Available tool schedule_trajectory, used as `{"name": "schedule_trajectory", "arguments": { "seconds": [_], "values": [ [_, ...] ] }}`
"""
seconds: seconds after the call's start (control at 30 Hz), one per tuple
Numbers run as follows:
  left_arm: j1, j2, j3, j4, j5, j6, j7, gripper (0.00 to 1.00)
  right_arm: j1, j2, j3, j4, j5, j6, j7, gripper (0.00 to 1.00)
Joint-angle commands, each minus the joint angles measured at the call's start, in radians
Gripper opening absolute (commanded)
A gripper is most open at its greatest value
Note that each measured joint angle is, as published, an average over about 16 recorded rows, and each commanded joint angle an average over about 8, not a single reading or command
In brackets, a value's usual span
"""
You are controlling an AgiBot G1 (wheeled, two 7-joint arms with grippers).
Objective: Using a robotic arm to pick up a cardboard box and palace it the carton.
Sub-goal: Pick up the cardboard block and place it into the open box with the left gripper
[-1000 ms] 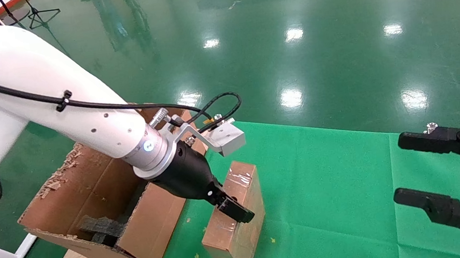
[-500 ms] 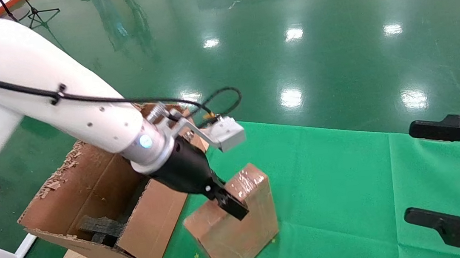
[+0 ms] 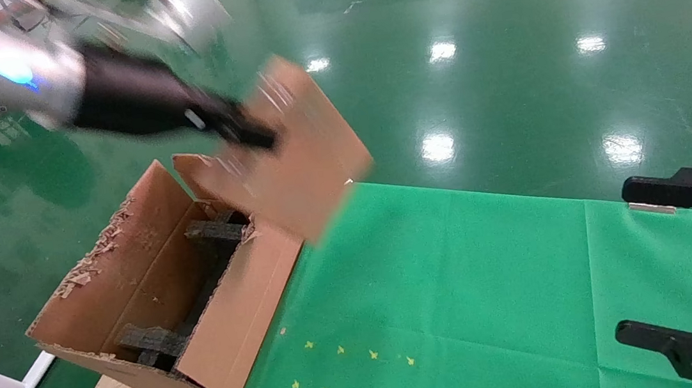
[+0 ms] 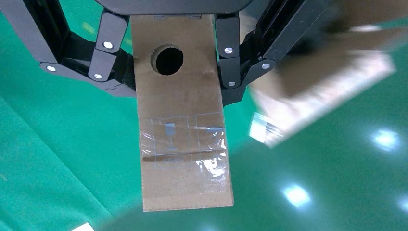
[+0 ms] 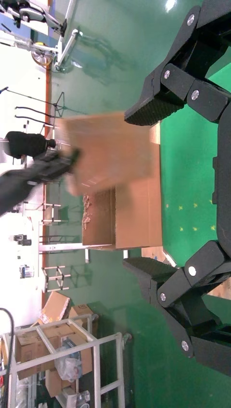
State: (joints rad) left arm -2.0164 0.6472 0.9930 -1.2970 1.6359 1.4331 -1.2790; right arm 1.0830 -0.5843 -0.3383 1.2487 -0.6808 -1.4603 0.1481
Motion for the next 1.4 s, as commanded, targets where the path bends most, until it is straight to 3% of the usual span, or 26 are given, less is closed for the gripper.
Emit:
{"name": "schedule_trajectory", "arguments": {
  "seconds": [0.03,0.27,0.6,1.03,1.4],
  "values": [
    [-0.039,-0.032,-0.025,0.007,0.01,-0.014,0.024,0.0,0.0,0.0,0.0,0.0,0.0,0.0,0.0,1.0],
    [-0.094,-0.119,-0.019,0.093,0.123,0.006,0.127,0.0,0.0,0.0,0.0,0.0,0.0,0.0,0.0,1.0],
    [0.013,-0.176,0.03,0.332,0.16,-0.047,0.266,0.0,0.0,0.0,0.0,0.0,0.0,0.0,0.0,1.0],
    [0.131,-0.095,0.067,0.714,0.189,-0.226,0.443,0.0,0.0,0.0,0.0,0.0,0.0,0.0,0.0,1.0],
    [0.186,0.013,0.067,0.997,0.165,-0.3,0.6,0.0,0.0,0.0,0.0,0.0,0.0,0.0,0.0,1.0]
  ]
}}
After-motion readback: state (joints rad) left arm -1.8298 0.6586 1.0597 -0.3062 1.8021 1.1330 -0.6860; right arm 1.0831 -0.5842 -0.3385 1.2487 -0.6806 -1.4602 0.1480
